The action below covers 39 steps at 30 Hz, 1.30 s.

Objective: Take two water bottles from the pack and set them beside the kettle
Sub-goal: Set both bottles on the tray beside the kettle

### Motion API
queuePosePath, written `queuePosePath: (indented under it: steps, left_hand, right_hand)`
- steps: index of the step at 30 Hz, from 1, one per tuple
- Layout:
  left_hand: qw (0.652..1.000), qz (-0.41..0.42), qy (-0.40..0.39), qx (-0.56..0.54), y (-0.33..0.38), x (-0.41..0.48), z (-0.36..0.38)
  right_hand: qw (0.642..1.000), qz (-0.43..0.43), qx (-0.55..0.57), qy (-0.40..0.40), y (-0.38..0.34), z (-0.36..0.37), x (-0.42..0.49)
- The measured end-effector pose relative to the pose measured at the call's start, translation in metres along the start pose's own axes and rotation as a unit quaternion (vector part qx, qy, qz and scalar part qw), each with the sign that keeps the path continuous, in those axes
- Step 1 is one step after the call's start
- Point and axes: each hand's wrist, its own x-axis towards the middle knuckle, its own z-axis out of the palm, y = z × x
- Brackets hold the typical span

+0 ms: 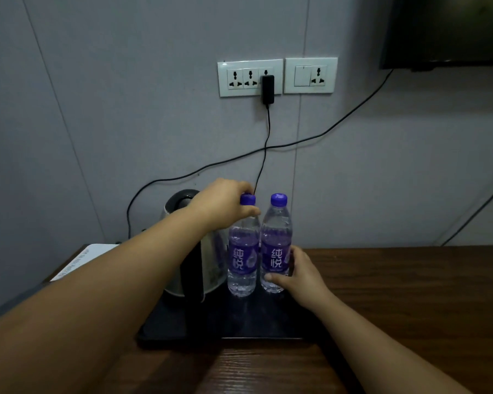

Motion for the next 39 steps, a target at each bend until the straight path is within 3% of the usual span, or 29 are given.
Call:
queuePosePath:
  steps: [3, 8, 20, 39]
  left_hand:
    - [1.000, -0.015, 0.017, -0.006, 0.001, -0.001, 0.004]
    - [0.996, 0.043, -0.059, -0.050, 0.000, -0.004, -0.006]
    - [0.995, 0.071, -0.039, -0.054, -0.008, 0.006, 0.002]
    - [0.996, 0.049, -0.046, -0.064, -0.006, 0.004, -0.002]
  right_hand:
    - [0.999, -0.019, -0.015, -0.021, -0.001, -0.002, 0.000]
    - [0.999, -0.018, -0.018, -0.033, 0.001, -0.005, -0.004]
    - [0.999, -0.020, -0.018, -0.039, 0.009, -0.001, -0.002]
    - [0.997, -0.046, -0.056, -0.020, 0.005, -0.003, -0.002]
